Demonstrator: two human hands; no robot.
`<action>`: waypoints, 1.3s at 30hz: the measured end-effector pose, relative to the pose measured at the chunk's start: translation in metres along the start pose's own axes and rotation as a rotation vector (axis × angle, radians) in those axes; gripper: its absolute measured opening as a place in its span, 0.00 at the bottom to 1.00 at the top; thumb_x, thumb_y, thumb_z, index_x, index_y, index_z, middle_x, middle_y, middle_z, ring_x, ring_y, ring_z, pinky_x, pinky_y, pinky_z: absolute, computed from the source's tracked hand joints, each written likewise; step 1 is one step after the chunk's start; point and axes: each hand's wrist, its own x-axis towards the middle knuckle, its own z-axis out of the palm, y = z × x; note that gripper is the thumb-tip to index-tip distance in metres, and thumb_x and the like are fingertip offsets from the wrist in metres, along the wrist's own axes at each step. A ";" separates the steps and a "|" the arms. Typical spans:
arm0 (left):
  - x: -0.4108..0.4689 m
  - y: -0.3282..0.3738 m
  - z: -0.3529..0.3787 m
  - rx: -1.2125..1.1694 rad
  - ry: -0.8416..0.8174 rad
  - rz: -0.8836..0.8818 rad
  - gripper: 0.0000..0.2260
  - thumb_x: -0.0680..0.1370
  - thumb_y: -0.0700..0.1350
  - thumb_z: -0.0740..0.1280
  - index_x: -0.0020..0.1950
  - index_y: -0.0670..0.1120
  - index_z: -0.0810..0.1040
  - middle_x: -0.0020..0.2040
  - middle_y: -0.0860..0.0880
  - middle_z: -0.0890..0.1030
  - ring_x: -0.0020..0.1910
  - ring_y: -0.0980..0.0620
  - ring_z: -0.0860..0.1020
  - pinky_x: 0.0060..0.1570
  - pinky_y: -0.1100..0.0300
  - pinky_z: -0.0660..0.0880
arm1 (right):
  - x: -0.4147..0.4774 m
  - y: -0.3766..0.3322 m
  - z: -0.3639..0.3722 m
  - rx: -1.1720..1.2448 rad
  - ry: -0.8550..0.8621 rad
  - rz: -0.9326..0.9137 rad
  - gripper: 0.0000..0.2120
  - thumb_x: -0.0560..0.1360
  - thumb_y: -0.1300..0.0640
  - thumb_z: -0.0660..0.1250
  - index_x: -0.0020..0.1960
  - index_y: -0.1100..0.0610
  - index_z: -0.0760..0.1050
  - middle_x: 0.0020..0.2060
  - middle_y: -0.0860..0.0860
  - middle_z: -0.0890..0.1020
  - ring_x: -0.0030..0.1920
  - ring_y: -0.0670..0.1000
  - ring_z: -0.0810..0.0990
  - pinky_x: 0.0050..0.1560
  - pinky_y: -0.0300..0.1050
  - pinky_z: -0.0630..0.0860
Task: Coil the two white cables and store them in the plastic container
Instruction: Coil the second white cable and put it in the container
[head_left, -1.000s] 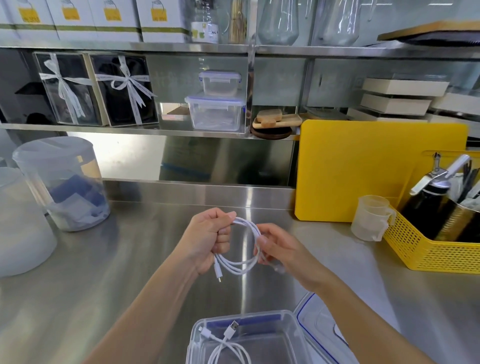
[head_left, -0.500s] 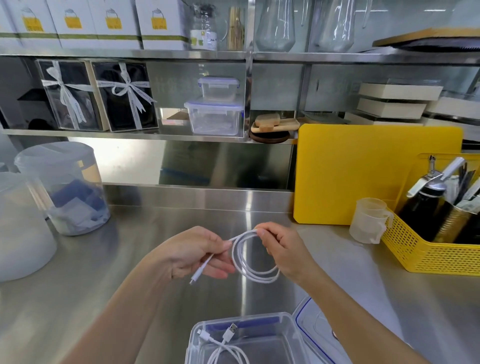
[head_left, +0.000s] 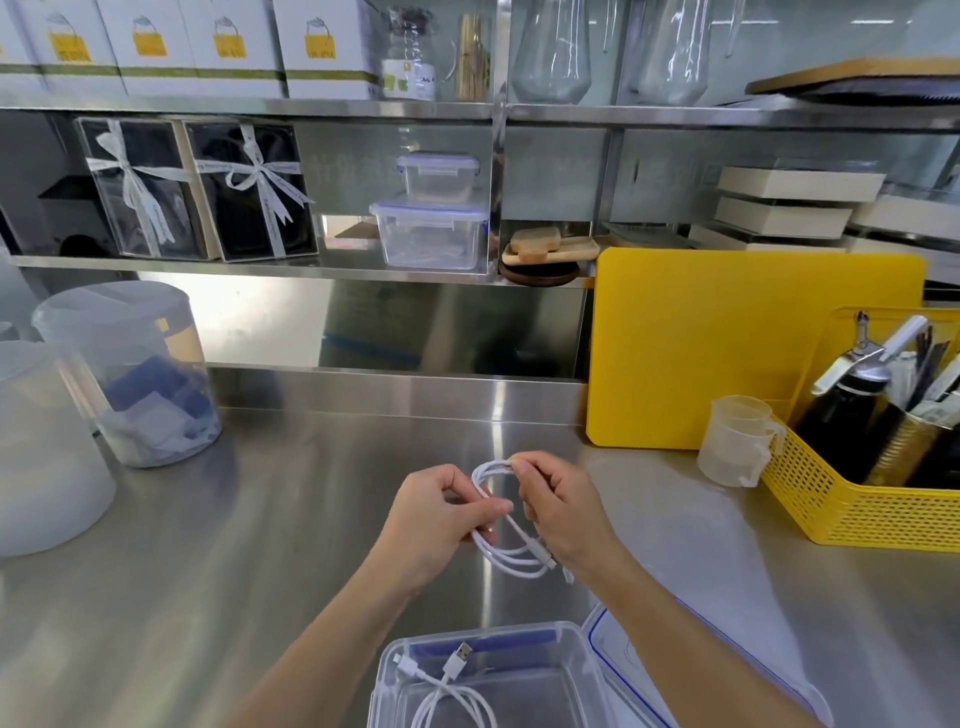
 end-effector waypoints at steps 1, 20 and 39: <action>-0.001 -0.001 0.004 0.118 0.045 0.044 0.11 0.70 0.37 0.73 0.35 0.44 0.71 0.29 0.42 0.80 0.24 0.52 0.79 0.30 0.60 0.77 | -0.002 0.000 0.001 0.005 0.001 0.002 0.10 0.79 0.59 0.58 0.45 0.56 0.77 0.28 0.47 0.73 0.28 0.42 0.69 0.32 0.41 0.68; 0.012 -0.025 -0.021 -0.945 0.074 -0.493 0.11 0.75 0.31 0.53 0.51 0.29 0.73 0.38 0.34 0.83 0.40 0.41 0.82 0.33 0.53 0.82 | -0.014 0.026 0.003 -0.443 -0.174 -0.505 0.10 0.73 0.57 0.60 0.50 0.49 0.78 0.48 0.43 0.74 0.54 0.43 0.66 0.57 0.27 0.64; -0.005 -0.054 0.016 0.176 -0.012 -0.040 0.10 0.80 0.36 0.53 0.44 0.42 0.71 0.35 0.48 0.70 0.35 0.52 0.69 0.43 0.59 0.76 | -0.025 0.038 0.017 -0.575 -0.019 -0.044 0.22 0.78 0.64 0.59 0.71 0.58 0.61 0.71 0.52 0.67 0.68 0.50 0.68 0.65 0.35 0.62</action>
